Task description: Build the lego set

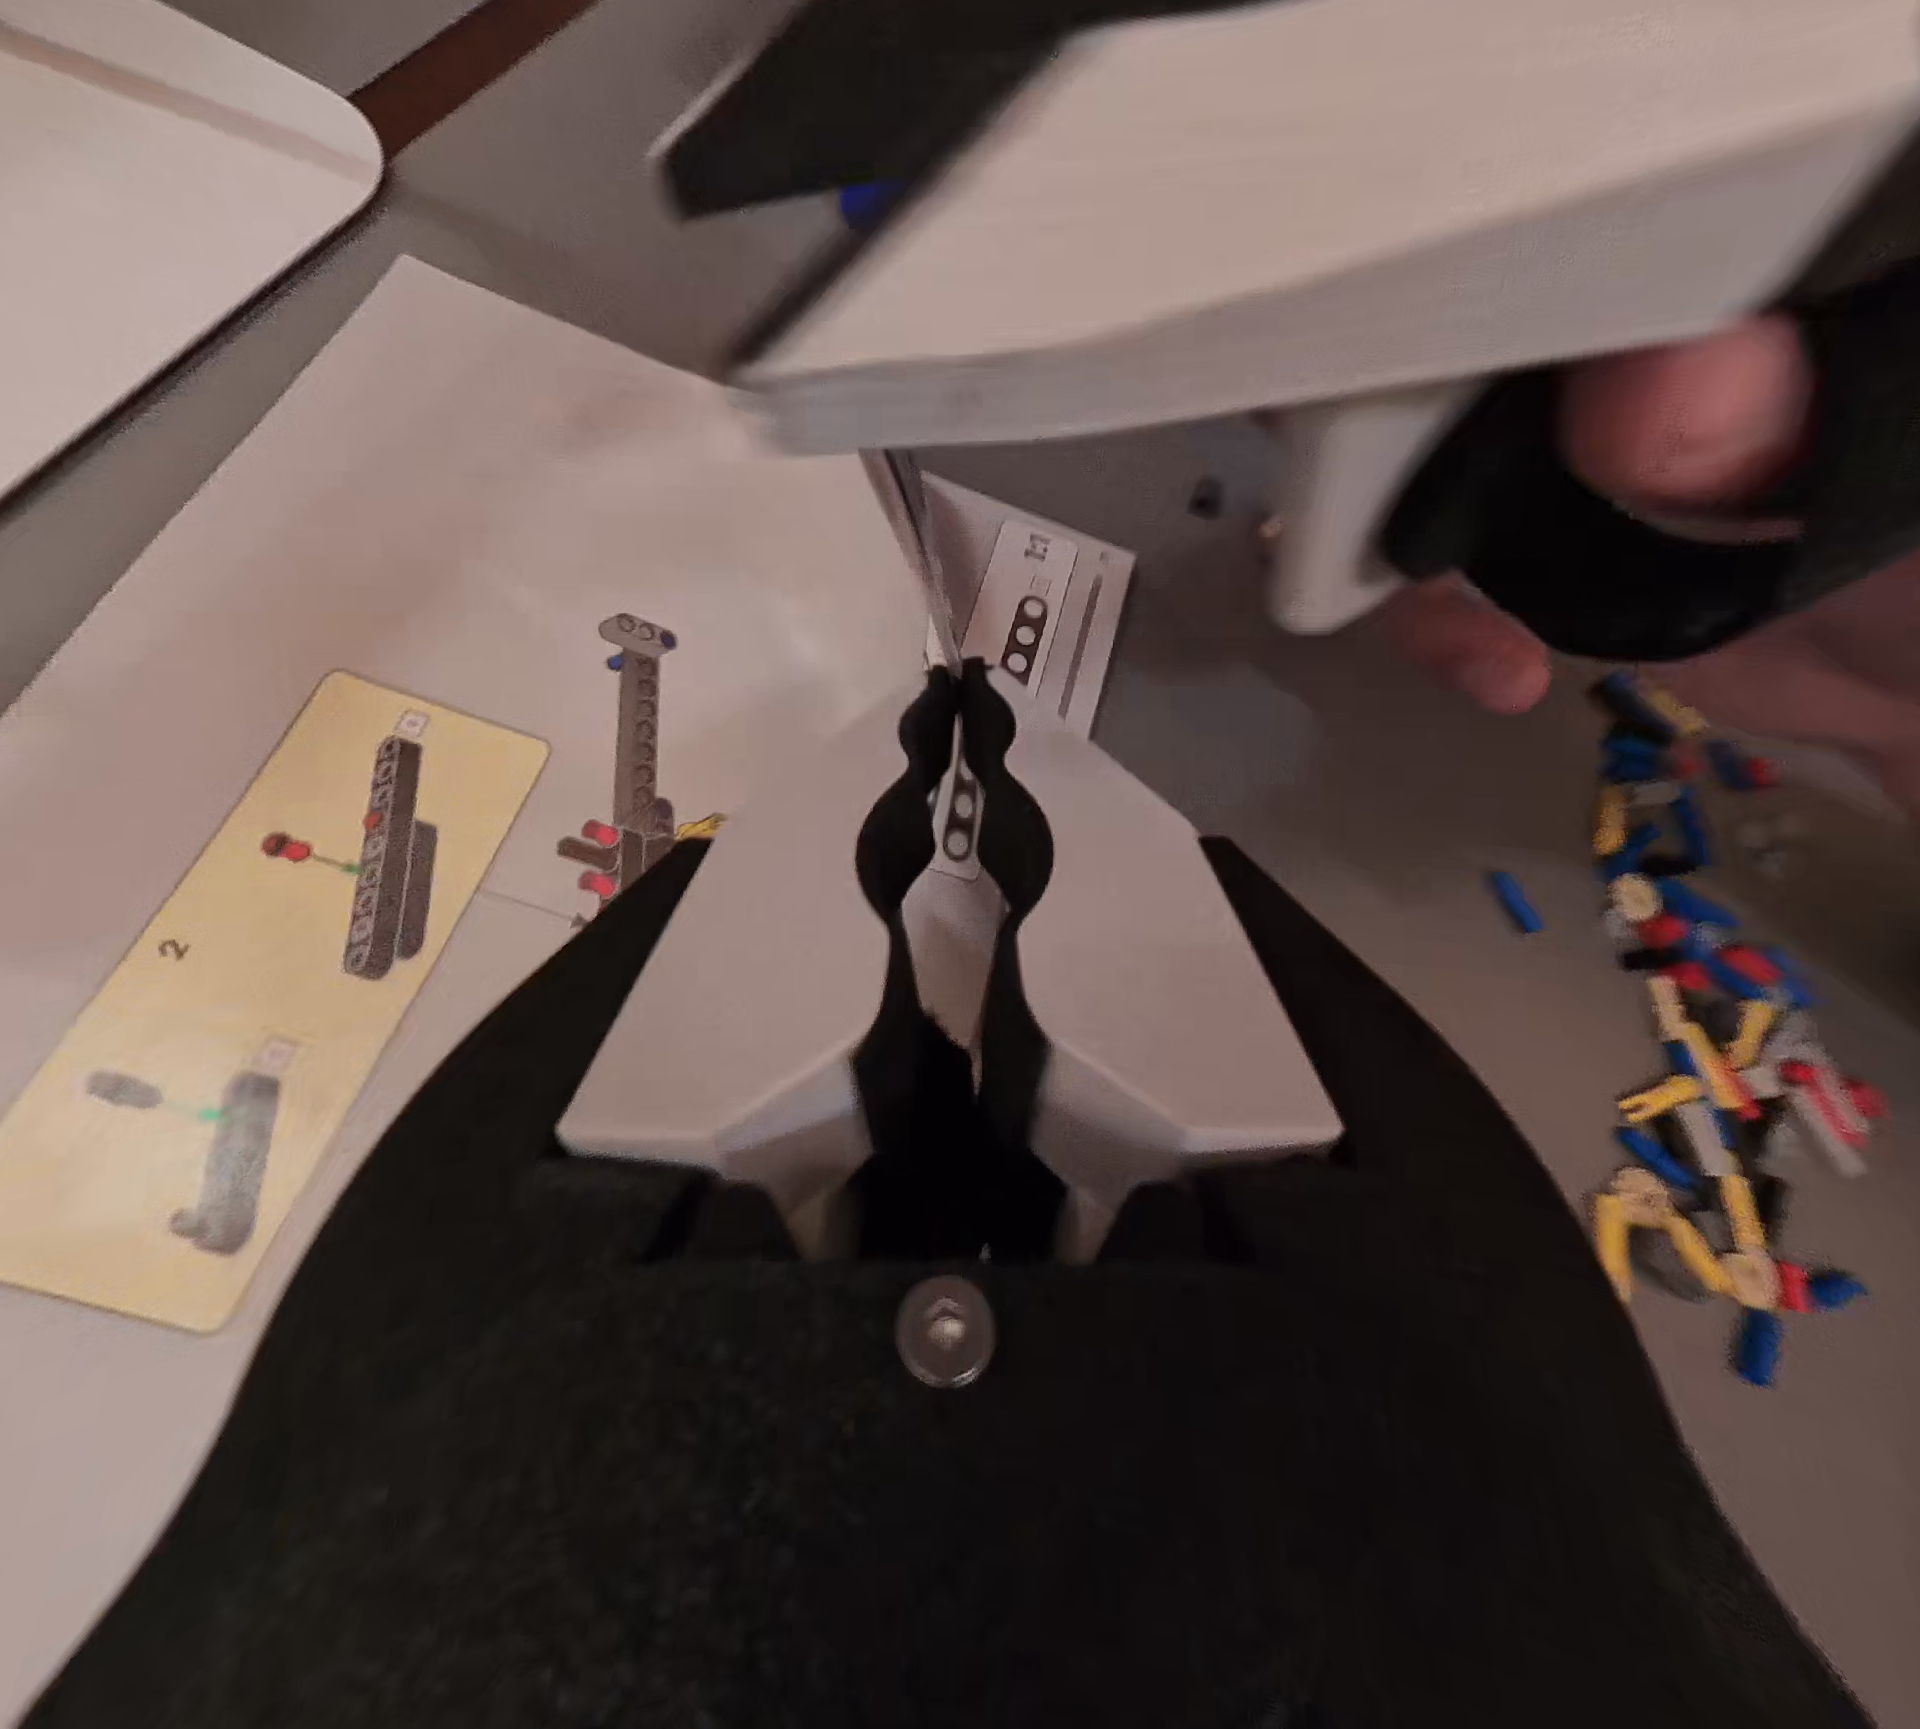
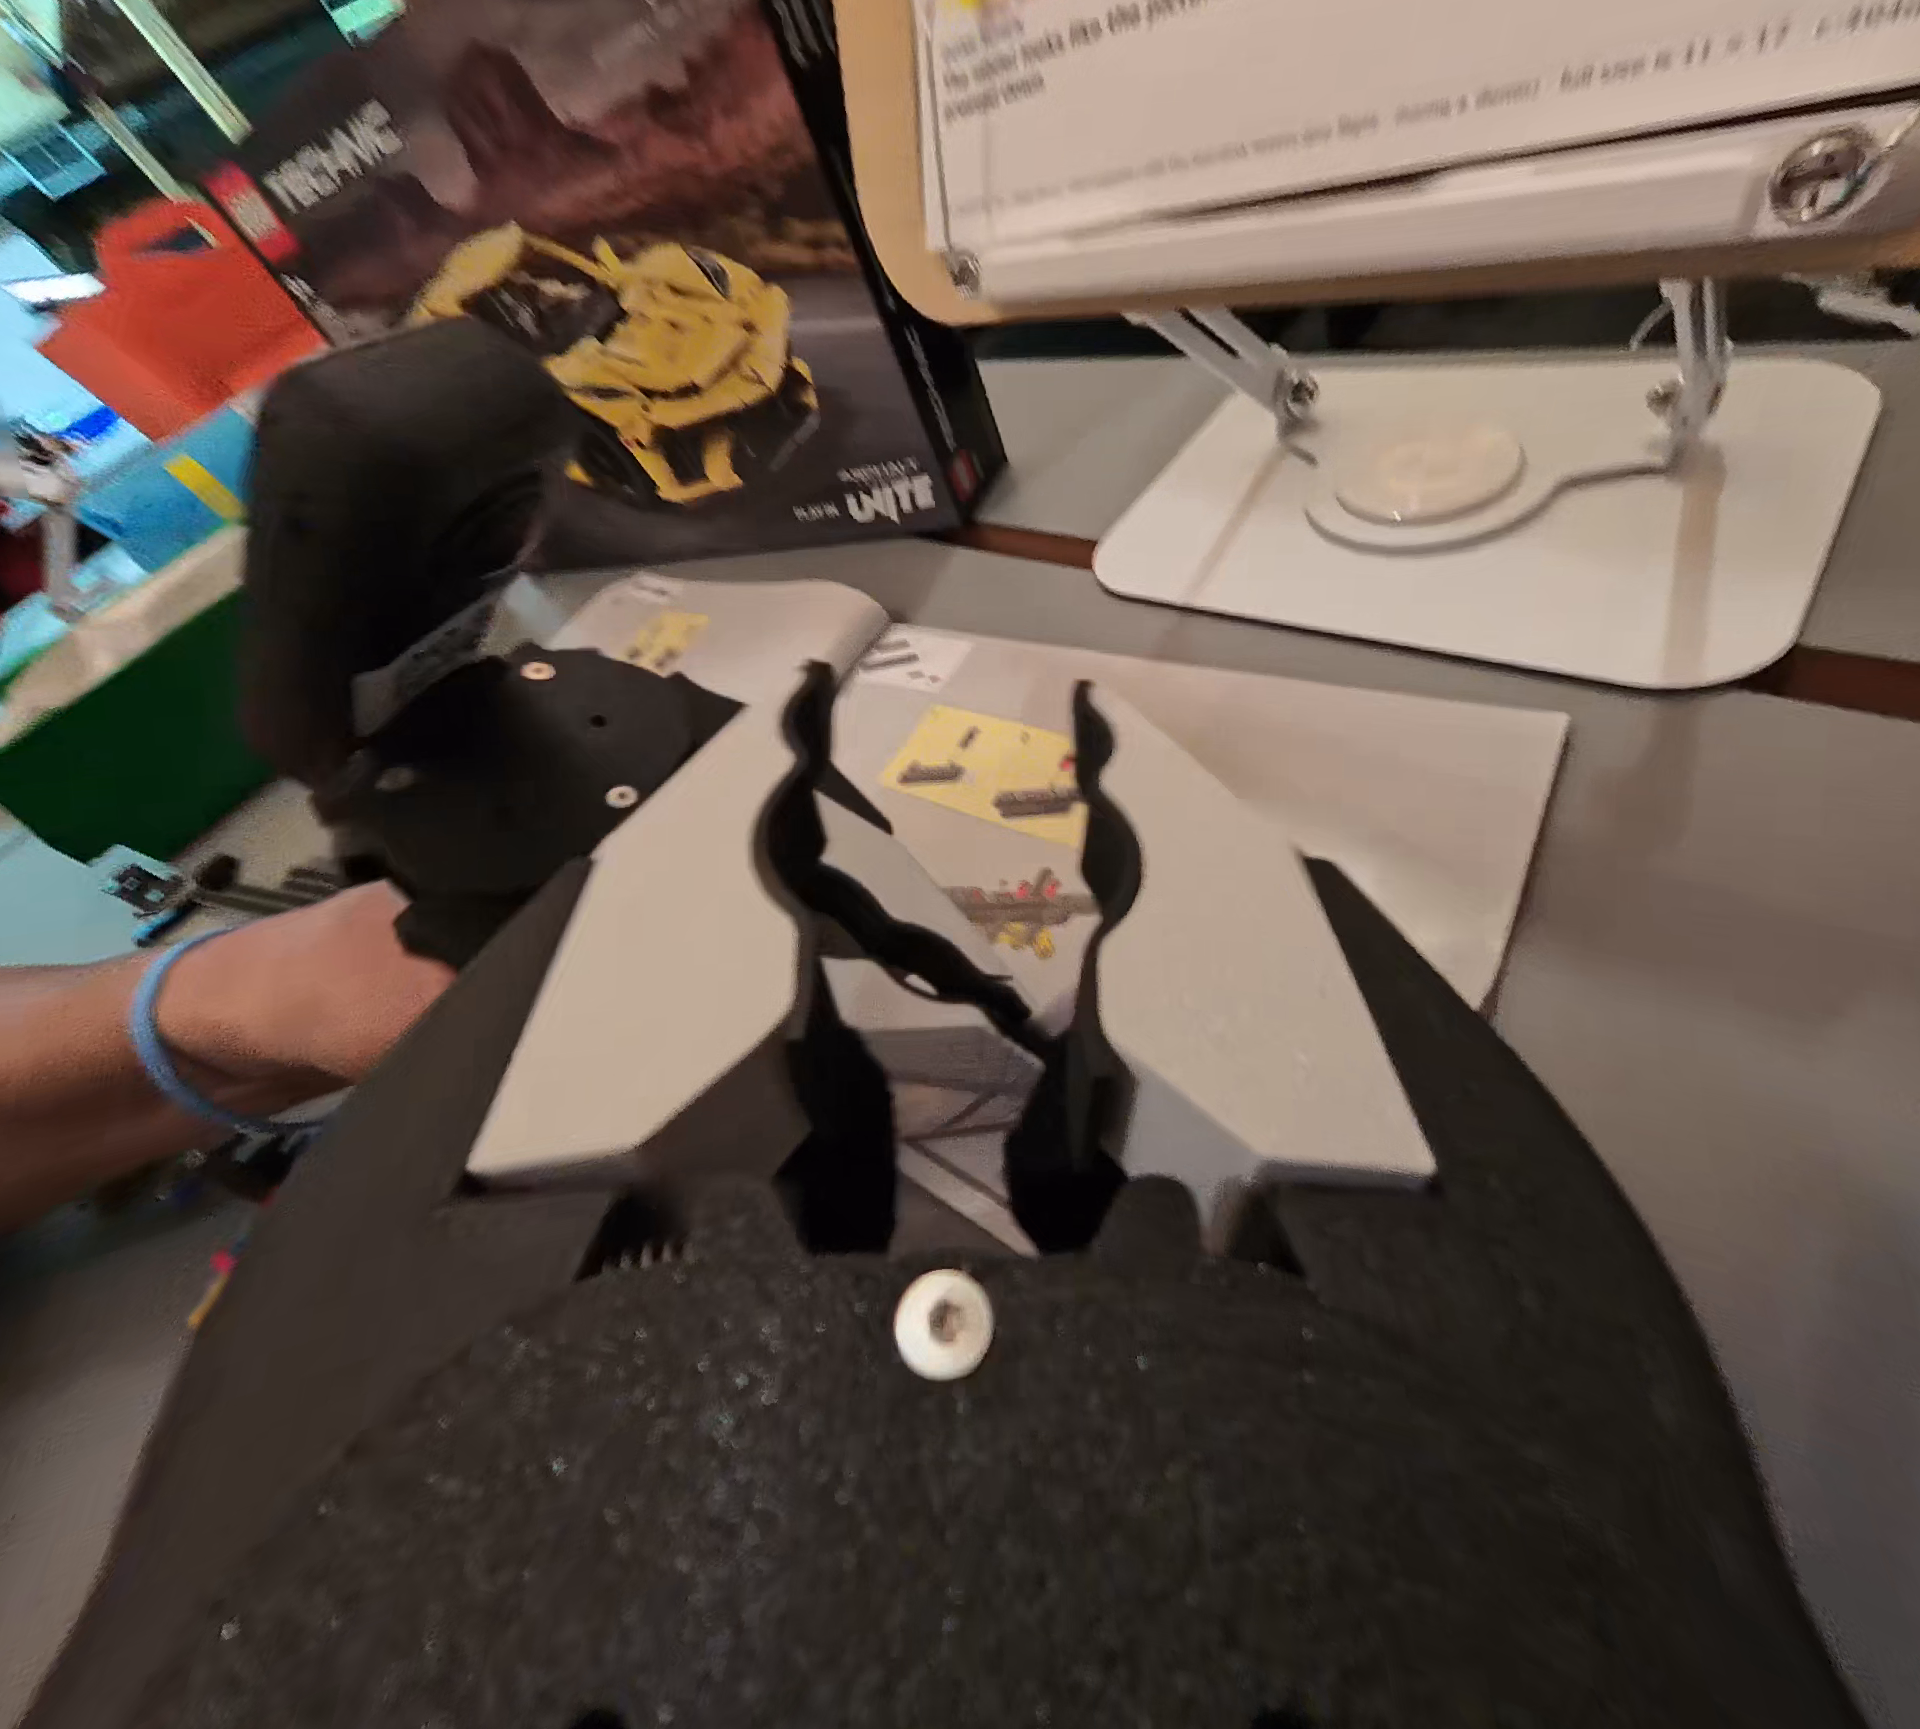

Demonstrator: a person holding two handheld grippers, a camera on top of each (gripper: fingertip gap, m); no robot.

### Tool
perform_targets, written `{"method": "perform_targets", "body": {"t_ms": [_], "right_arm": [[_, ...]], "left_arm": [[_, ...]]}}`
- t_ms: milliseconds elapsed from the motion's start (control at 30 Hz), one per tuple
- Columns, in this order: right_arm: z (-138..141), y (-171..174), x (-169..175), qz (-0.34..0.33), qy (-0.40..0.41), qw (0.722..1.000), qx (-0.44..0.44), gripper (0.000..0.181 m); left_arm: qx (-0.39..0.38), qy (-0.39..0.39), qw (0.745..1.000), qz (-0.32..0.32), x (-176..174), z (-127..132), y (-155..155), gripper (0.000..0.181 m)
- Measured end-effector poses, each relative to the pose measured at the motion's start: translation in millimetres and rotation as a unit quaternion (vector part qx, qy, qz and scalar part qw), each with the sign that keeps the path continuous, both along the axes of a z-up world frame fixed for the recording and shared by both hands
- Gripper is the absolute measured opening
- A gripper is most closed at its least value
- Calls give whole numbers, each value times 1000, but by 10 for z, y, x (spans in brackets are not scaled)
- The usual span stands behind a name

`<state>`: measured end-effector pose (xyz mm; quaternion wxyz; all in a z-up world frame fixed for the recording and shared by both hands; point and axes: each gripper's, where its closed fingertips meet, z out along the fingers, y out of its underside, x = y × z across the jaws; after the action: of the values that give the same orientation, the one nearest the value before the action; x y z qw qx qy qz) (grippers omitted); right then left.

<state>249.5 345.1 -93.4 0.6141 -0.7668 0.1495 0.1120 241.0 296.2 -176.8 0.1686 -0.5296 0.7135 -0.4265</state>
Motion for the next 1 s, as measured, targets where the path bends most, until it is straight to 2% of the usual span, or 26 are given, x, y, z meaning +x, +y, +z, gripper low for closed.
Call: {"method": "perform_targets", "body": {"t_ms": [33, 133, 233, 367, 433, 500, 567, 633, 700, 800, 900, 1000], "right_arm": [[64, -5, -23, 1, 5, 1000, 22, 56], [169, -6, -30, 4, 1, 998, 66, 70], [221, 25, -11, 4, 8, 994, 113, 83], [276, 70, -45, 30, 81, 984, 157, 89], [270, 23, 61, 7, 47, 988, 144, 87], [270, -42, 215, -36, 32, 988, 147, 93], [88, -19, 275, -52, 63, 991, 108, 110], [-83, 104, 96, -3, 123, 989, 79, 118], [-97, 199, -52, 40, 167, 981, 85, 112], [39, 221, -137, 79, 200, 968, 129, 85], [31, 207, -182, 99, 205, 965, 128, 63], [65, 188, -186, 106, 207, 963, 139, 60]], "left_arm": [[-41, -4, 999, 6, -19, 75, 35, 0], [-187, -45, 981, -6, -115, 408, 129, 0], [-277, -101, 955, -28, -242, 698, 309, 0], [-287, -127, 949, -35, -321, 742, 444, 0], [-297, -130, 946, -20, -306, 752, 500, 0], [-287, -142, 947, 1, -289, 761, 574, 0], [-293, -151, 944, 1, -307, 809, 589, 0], [-300, -166, 939, -16, -346, 886, 550, 0], [-306, -172, 935, -43, -390, 937, 474, 0], [-309, -175, 932, -72, -445, 969, 387, 0], [-310, -172, 932, -72, -451, 957, 392, 0], [-329, -176, 925, -67, -454, 977, 445, 0]]}}
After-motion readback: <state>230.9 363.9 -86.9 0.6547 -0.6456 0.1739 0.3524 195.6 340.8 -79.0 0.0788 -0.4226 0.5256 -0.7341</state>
